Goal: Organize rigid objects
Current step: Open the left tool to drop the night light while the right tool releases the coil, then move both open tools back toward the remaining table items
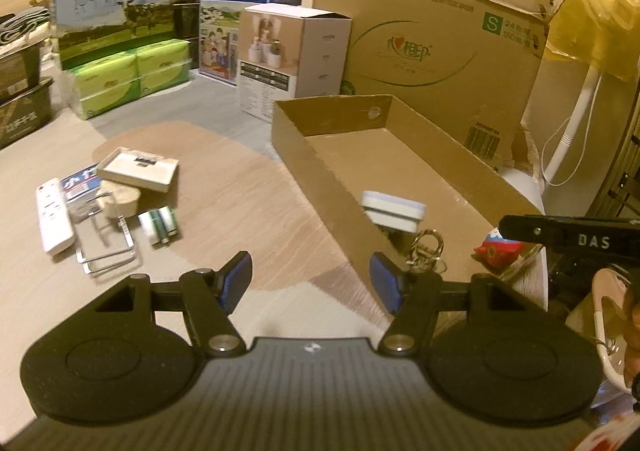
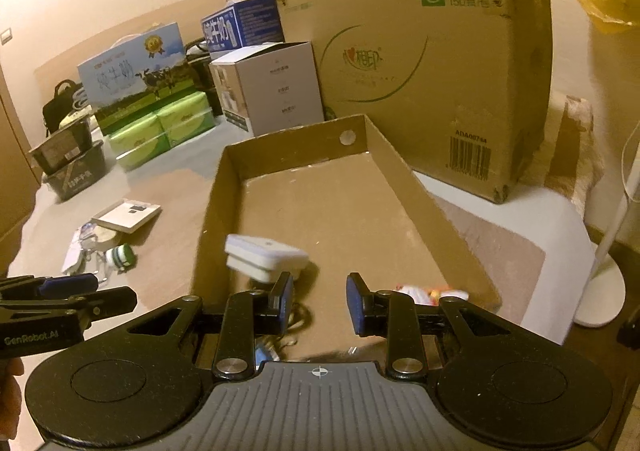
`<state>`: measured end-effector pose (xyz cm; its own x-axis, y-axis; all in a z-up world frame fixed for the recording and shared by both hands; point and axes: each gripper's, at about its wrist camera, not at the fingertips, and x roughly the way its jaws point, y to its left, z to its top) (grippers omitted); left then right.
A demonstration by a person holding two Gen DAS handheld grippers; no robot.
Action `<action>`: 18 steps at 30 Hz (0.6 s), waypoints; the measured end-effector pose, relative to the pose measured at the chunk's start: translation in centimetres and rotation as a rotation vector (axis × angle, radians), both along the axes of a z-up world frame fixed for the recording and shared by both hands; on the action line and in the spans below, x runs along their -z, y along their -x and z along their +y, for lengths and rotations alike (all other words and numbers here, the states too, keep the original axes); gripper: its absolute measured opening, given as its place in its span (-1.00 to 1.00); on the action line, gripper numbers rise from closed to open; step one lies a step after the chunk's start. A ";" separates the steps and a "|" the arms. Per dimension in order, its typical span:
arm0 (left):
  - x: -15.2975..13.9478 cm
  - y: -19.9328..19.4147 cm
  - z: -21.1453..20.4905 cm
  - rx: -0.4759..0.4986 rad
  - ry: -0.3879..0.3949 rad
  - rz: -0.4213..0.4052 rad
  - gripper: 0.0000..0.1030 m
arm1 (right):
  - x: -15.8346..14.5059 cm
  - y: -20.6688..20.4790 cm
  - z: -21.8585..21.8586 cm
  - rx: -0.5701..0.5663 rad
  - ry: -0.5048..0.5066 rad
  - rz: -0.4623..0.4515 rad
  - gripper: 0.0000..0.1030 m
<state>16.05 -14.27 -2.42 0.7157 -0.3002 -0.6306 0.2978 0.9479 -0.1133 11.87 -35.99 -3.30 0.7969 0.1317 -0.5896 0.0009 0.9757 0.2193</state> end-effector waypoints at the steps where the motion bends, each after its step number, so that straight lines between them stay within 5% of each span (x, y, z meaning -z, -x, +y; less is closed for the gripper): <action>1: -0.1 0.4 0.3 -0.003 -0.002 -0.001 0.20 | -0.1 0.4 0.2 -0.002 -0.007 0.001 -0.41; 12: -1.2 3.8 4.7 -0.070 -0.010 -0.012 0.20 | -1.2 3.7 4.2 -0.041 -0.028 -0.006 -0.35; 18: -1.8 5.0 7.2 -0.099 -0.034 -0.023 0.20 | -1.6 4.4 6.8 -0.088 -0.030 -0.004 -0.12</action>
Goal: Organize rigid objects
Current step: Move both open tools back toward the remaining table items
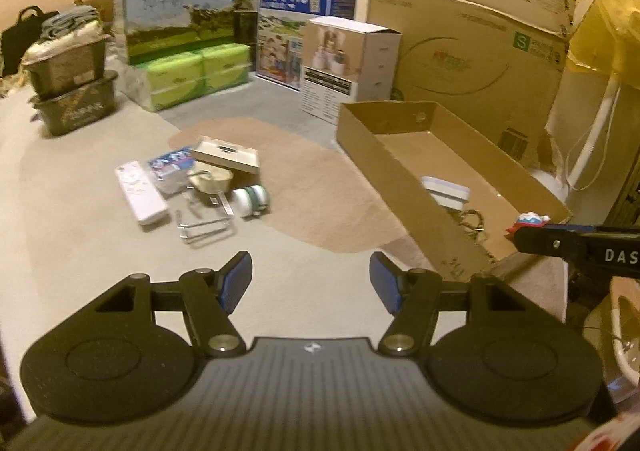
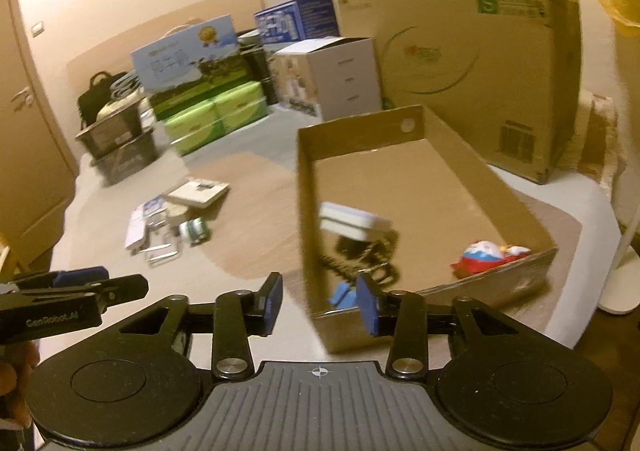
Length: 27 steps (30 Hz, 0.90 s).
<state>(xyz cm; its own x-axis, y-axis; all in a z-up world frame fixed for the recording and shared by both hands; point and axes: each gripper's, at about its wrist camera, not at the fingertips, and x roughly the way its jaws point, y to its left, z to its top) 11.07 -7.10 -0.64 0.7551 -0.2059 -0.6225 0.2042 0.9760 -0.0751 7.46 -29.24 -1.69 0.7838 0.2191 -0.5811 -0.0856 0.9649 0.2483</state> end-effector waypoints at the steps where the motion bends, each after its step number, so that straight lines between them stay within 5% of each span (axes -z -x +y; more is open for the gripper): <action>1: -0.1 0.1 0.5 -0.008 -0.001 0.000 0.20 | -0.1 0.1 0.4 -0.007 0.001 -0.005 -0.08; 27: 0.4 1.3 7.2 -0.213 -0.033 0.009 0.63 | 0.3 0.0 6.8 -0.133 0.019 0.008 0.29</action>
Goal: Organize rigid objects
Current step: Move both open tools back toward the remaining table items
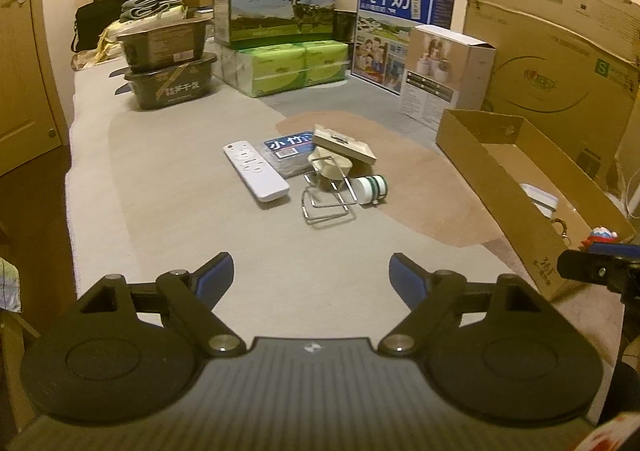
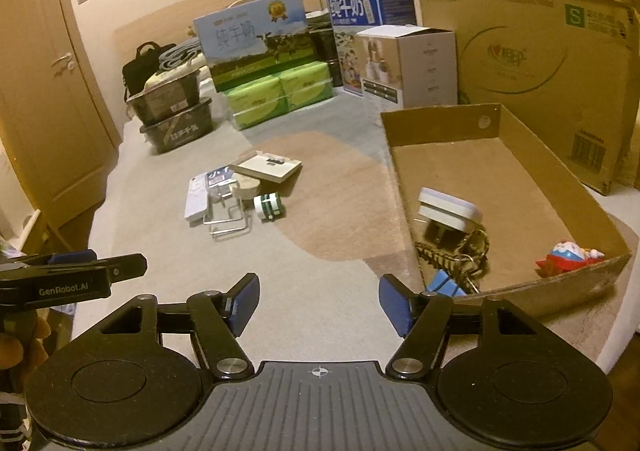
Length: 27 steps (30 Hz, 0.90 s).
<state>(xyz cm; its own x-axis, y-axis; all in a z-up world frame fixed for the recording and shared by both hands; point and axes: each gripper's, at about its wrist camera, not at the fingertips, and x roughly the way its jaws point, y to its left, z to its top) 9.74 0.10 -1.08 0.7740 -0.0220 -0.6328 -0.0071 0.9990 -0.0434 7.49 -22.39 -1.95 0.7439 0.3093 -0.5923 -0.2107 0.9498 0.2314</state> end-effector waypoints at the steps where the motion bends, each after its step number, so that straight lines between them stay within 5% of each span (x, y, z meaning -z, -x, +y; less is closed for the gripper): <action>1: 0.0 -0.1 0.1 -0.003 0.001 0.000 0.64 | 0.0 -0.1 0.1 -0.003 0.002 -0.001 0.30; 27: 2.6 -6.3 2.4 -0.072 0.011 0.017 0.69 | 3.1 -10.3 4.6 -0.104 0.028 0.034 0.48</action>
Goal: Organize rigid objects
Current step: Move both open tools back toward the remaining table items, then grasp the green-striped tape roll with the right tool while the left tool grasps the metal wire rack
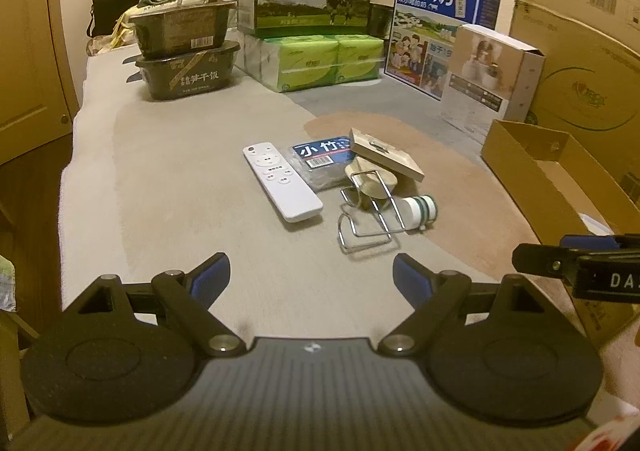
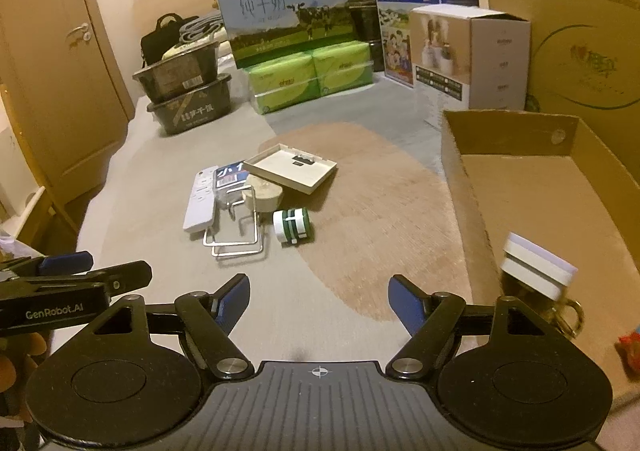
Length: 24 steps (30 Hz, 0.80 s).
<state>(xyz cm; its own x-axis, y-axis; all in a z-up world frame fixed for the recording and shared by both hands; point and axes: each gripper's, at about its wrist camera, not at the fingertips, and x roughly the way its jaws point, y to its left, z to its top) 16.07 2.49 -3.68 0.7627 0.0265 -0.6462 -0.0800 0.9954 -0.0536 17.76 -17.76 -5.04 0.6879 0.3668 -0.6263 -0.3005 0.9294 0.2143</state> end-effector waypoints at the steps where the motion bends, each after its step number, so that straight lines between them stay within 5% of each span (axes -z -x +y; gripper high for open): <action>1: 0.1 -0.3 0.1 -0.002 0.000 0.001 0.69 | 0.2 -0.3 0.1 -0.002 0.000 0.002 0.48; 24: 2.7 -5.2 1.0 -0.021 0.013 0.018 0.69 | 3.6 -7.5 2.6 -0.076 0.003 -0.008 0.46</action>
<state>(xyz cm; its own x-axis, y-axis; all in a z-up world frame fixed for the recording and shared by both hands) 21.23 3.54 -6.35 0.7502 0.0341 -0.6603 -0.1021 0.9927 -0.0648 25.22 -15.21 -8.68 0.6627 0.4164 -0.6224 -0.3721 0.9044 0.2088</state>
